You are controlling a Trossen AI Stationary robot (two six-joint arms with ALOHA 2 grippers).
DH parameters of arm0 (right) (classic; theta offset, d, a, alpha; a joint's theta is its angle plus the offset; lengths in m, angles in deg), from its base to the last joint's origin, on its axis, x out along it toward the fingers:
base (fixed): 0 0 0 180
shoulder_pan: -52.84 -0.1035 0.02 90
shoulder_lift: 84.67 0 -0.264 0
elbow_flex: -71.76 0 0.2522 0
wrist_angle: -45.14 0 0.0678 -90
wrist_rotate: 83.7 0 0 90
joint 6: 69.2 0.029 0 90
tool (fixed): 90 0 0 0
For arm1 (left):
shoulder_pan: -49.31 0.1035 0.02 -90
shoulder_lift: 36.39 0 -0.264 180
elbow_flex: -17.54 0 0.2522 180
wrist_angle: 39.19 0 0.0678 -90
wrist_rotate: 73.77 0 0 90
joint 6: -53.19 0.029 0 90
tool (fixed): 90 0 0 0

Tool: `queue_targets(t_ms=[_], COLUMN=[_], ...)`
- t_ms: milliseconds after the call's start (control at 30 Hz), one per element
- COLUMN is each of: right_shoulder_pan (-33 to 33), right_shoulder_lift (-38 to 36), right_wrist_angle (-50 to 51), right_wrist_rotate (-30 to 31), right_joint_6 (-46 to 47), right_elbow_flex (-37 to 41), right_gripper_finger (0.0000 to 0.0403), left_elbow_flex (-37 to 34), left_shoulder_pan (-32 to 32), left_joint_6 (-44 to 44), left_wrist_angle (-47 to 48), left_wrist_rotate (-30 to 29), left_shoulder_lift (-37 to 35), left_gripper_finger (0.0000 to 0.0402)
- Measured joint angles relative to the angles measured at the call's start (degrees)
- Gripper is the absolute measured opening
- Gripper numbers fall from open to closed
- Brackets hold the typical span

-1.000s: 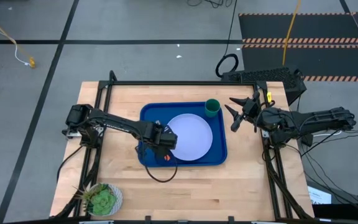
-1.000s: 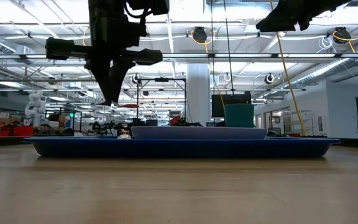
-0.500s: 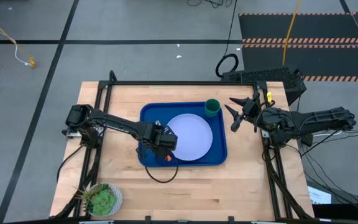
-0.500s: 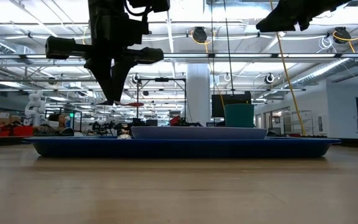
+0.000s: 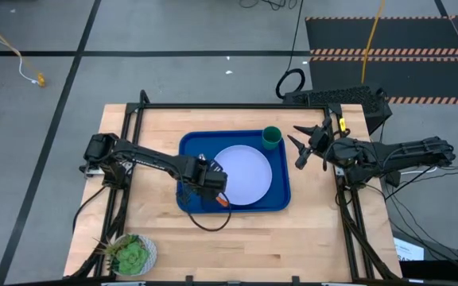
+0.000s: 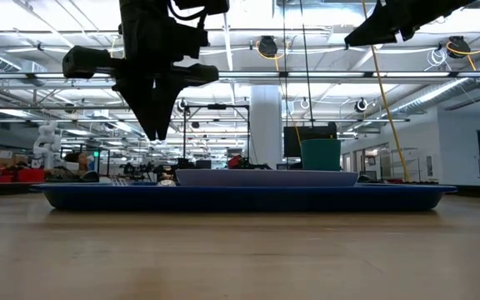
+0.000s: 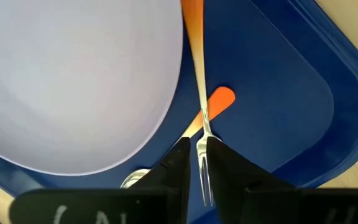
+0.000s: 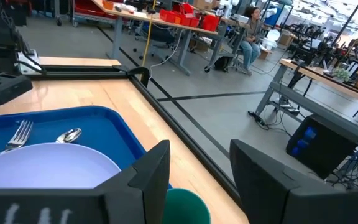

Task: Pick and place plate/cup/fork/spoon on tray
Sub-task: Put the orange fork to the left of the orange spoon on the blue serving tray

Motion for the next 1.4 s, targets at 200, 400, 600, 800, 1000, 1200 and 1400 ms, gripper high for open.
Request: queue_targets(t_ms=[200, 400, 600, 800, 1000, 1200, 1400], right_shoulder_pan=[0.0, 0.0, 0.0, 0.0, 0.0, 0.0, 0.0], right_shoulder_lift=[0.0, 0.0, 0.0, 0.0, 0.0, 0.0, 0.0], right_wrist_angle=[0.0, 0.0, 0.0, 0.0, 0.0, 0.0, 0.0], right_wrist_rotate=[0.0, 0.0, 0.0, 0.0, 0.0, 0.0, 0.0], right_joint_6=[0.0, 0.0, 0.0, 0.0, 0.0, 0.0, 0.0], right_elbow_flex=[0.0, 0.0, 0.0, 0.0, 0.0, 0.0, 0.0], right_gripper_finger=[0.016, 0.016, 0.016, 0.016, 0.016, 0.016, 0.016], left_elbow_flex=[0.0, 0.0, 0.0, 0.0, 0.0, 0.0, -1.3], left_shoulder_pan=[0.0, 0.0, -0.2, 0.0, 1.4, 2.2, 1.9], left_joint_6=[-1.0, -0.9, -5.2, -6.2, -11.3, -19.2, -20.7], left_wrist_angle=[0.0, -0.3, -2.0, -2.2, -2.2, -2.2, -4.0], left_wrist_rotate=[0.0, 0.0, 0.0, 0.6, 4.6, 5.8, 6.4], left_shoulder_lift=[0.0, 0.0, 0.0, 0.0, 0.0, 0.0, 0.0], left_gripper_finger=[0.0057, 0.0058, 0.0058, 0.0058, 0.0058, 0.0058, 0.0058])
